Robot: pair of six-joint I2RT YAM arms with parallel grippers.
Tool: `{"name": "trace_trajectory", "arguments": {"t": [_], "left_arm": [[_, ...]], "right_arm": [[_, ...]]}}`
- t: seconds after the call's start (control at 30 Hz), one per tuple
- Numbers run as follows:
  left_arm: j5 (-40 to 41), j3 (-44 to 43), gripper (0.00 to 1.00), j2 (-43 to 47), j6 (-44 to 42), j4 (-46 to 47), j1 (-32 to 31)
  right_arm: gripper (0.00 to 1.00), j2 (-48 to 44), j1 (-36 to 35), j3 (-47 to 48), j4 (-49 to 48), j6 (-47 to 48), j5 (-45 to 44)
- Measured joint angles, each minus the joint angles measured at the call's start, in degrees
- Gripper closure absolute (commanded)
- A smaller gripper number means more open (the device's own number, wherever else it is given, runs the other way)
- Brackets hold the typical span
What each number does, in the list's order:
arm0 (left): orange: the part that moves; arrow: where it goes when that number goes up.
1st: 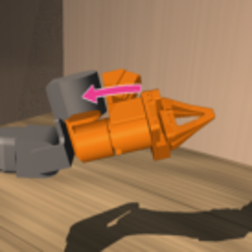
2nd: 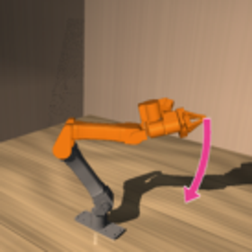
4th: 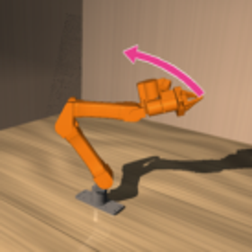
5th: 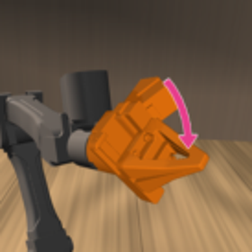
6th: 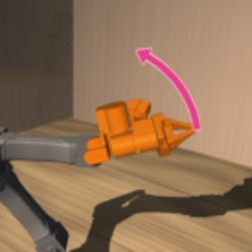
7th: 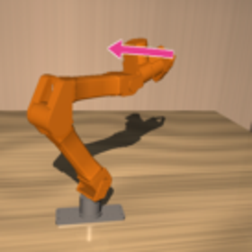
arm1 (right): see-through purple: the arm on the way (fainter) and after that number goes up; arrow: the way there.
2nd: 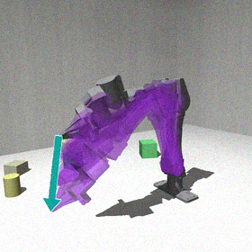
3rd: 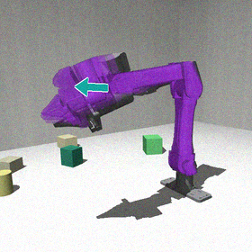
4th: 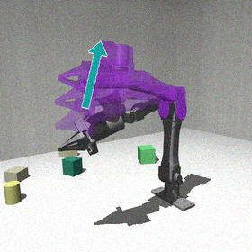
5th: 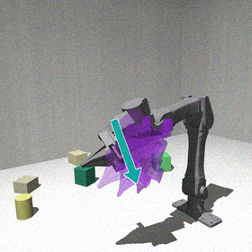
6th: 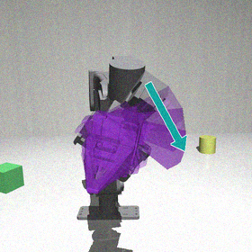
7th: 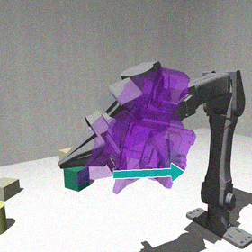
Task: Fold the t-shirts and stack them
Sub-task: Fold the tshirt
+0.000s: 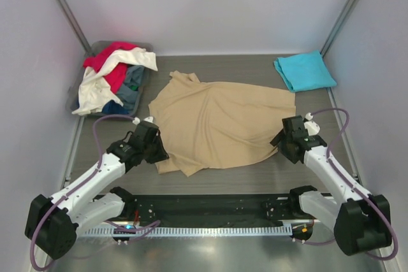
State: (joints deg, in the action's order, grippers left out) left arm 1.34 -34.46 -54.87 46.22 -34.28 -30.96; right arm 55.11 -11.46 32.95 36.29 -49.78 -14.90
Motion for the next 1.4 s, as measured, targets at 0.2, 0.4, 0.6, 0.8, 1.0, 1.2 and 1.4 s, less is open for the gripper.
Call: {"name": "trace_trajectory", "arguments": {"t": [0.2,0.4,0.6,0.8,1.0,1.2,1.4], "left_arm": [[-0.13,0.00,1.00,0.39,-0.17,0.20,0.00],[-0.13,0.00,1.00,1.25,-0.17,0.20,0.00],[-0.15,0.00,1.00,1.25,-0.17,0.22,0.00],[-0.13,0.00,1.00,0.59,-0.20,0.37,0.00],[-0.15,0.00,1.00,0.44,-0.20,0.46,0.00],[-0.66,-0.11,1.00,0.52,-0.20,0.09,0.00],[-1.46,-6.47,1.00,4.15,-0.24,-6.47,0.02]], "right_arm": [[0.52,9.31,8.57,-1.88,0.57,-1.66,-0.57],[0.51,8.92,15.56,-3.41,-0.92,-1.33,-0.20],[0.46,9.11,18.86,-3.67,-4.31,0.17,2.08],[0.54,10.88,21.00,-3.54,-7.82,1.79,3.54],[0.96,11.74,21.64,-4.31,-12.07,3.04,4.50],[0.99,9.07,21.70,-6.03,-13.44,2.91,8.31],[0.99,-0.02,21.70,0.24,-3.43,3.10,8.46]]}}
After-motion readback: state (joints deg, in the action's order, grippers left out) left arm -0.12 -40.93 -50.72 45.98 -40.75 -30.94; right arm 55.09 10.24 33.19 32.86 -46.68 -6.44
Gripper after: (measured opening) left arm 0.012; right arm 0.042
